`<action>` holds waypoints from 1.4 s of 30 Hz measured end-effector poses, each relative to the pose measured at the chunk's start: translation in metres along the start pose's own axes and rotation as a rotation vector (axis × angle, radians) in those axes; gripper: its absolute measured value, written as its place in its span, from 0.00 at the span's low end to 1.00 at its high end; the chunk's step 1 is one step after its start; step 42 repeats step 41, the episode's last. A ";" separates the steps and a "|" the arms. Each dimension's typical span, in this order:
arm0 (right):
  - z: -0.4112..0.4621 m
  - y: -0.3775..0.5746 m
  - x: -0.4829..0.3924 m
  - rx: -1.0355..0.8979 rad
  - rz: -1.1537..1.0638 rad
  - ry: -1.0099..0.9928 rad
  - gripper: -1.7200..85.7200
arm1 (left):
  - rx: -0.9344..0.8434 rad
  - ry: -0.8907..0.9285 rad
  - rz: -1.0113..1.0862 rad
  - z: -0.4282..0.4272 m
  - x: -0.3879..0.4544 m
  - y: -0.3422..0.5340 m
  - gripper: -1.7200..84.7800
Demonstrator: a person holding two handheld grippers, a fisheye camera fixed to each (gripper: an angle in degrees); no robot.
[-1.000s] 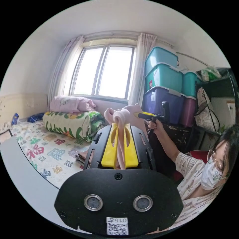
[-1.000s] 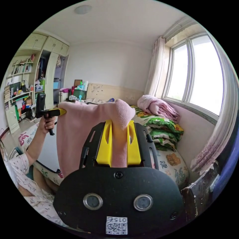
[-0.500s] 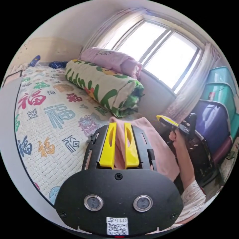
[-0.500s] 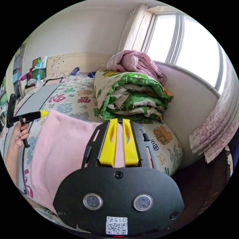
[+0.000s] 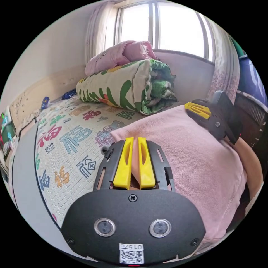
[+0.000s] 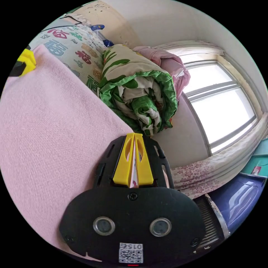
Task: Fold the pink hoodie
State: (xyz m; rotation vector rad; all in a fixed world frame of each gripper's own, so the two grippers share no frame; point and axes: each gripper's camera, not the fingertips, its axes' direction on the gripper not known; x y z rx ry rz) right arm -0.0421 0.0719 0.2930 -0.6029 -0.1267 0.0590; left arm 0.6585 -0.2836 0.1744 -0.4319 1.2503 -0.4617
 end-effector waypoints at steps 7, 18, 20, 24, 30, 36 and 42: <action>0.042 0.004 0.031 0.111 0.118 0.027 0.01 | -0.002 0.008 0.080 -0.042 -0.067 -0.002 0.09; -0.112 0.202 0.067 0.688 0.269 -0.291 0.01 | 0.331 -0.143 0.087 -0.325 -0.236 0.231 0.09; -0.144 0.267 0.041 0.823 0.257 -0.443 0.01 | 0.403 -0.340 -0.088 -0.390 -0.289 0.324 0.09; -0.159 0.323 -0.009 0.927 0.219 -0.613 0.01 | 0.300 -0.921 -0.551 -0.463 -0.384 0.473 0.10; -0.150 0.349 -0.054 0.990 0.153 -0.895 0.01 | -0.034 -1.453 -1.091 -0.579 -0.464 0.718 0.17; -0.158 0.369 -0.072 1.120 0.031 -1.030 0.01 | -0.192 -1.424 -1.254 -0.632 -0.524 0.839 0.17; -0.147 0.384 -0.077 1.180 -0.037 -1.112 0.01 | 0.023 -1.352 -1.289 -0.702 -0.507 0.861 0.05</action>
